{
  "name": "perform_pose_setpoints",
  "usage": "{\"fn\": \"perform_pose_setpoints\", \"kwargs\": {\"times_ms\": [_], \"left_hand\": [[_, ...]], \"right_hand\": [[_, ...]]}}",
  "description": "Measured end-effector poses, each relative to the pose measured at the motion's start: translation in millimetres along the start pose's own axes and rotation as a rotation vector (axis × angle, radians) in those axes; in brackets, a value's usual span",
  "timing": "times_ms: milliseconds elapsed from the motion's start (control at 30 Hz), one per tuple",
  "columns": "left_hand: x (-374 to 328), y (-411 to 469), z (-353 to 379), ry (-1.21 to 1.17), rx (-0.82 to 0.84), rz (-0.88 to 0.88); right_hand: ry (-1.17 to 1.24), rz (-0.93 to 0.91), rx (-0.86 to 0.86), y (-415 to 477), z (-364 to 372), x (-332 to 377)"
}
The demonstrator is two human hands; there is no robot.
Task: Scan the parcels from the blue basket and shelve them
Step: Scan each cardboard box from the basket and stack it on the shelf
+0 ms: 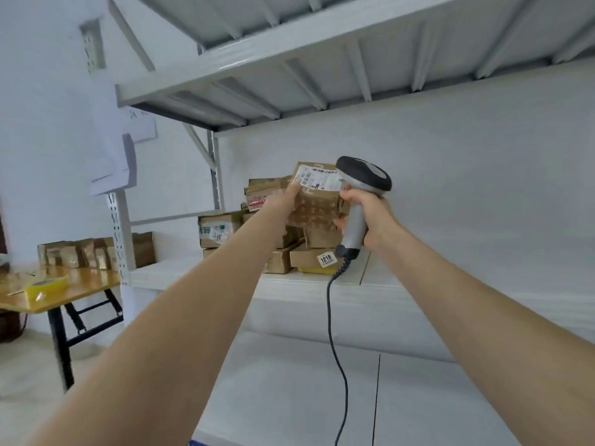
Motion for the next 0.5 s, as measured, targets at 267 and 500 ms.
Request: {"fn": "perform_pose_setpoints", "kwargs": {"times_ms": [267, 500], "left_hand": [[2.8, 79.3, 31.7, 0.100, -0.021, 0.099], [20.3, 106.5, 48.1, 0.223, 0.028, 0.137]], "right_hand": [[-0.059, 0.032, -0.050, 77.7, -13.9, -1.6], [-0.043, 0.049, -0.059, 107.6, -30.0, -18.4]]}}
Point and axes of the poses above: each hand's wrist, its own y-axis towards the middle knuckle, its own z-axis out of the palm, x = y × z, the point moved 4 cm from there along y, towards the middle knuckle, and after that the axes turned 2 degrees about x, right-handed, at the moved point
